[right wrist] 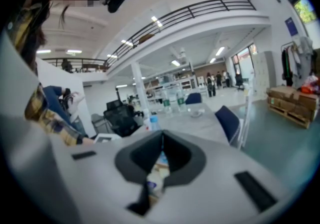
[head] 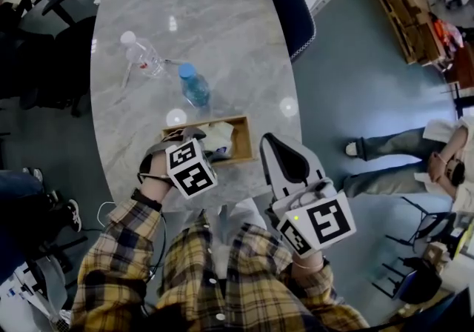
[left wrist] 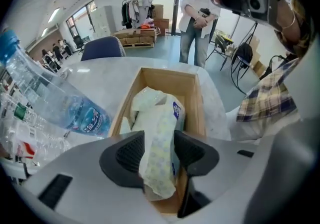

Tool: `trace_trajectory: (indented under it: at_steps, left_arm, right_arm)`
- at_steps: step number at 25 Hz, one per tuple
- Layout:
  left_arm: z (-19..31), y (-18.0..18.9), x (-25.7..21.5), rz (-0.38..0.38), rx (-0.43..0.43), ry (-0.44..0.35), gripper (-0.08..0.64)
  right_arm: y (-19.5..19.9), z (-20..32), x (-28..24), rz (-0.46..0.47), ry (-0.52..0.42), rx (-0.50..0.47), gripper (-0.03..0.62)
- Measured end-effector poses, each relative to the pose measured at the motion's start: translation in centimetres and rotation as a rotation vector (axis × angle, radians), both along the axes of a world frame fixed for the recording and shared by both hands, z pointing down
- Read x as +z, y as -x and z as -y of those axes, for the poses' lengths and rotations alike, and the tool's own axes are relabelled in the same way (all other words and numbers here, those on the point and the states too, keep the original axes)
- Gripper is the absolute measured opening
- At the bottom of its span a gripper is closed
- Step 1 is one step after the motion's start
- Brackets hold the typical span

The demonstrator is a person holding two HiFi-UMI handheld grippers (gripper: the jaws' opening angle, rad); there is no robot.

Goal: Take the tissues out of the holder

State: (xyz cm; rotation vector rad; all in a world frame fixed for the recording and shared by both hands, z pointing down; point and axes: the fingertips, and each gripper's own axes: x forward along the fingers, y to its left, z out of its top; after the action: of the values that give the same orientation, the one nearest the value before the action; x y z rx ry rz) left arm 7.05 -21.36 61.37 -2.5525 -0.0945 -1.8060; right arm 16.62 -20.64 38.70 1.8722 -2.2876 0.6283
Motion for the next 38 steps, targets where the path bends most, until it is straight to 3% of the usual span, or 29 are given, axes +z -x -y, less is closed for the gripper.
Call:
trace_trajectory:
  at_steps: [10, 17, 20, 27, 38]
  left_arm:
    - [-0.5, -0.1, 3.0, 0.101, 0.082, 0.078, 0.187]
    - [-0.7, -0.3, 3.2, 0.102, 0.114, 0.098, 0.162]
    - [-1.0, -0.4, 3.2, 0.098, 0.122, 0.106, 0.121]
    - [-1.2, -0.5, 2.9, 0.082, 0.135, 0.063, 0.072]
    - [-0.9, 0.1, 0.1, 0.028, 0.111, -0.022, 0.067]
  right_arm:
    - [-0.9, -0.8, 0.9, 0.008, 0.023, 0.033, 0.011]
    - [-0.8, -0.7, 1.1, 0.017, 0.028, 0.035, 0.011]
    - [-0.6, -0.5, 1.0, 0.015, 0.031, 0.025, 0.011]
    - [-0.1, 0.1, 0.4, 0.004, 0.023, 0.008, 0.011]
    - [1.2, 1.2, -1.2, -0.007, -0.021, -0.058, 0.011]
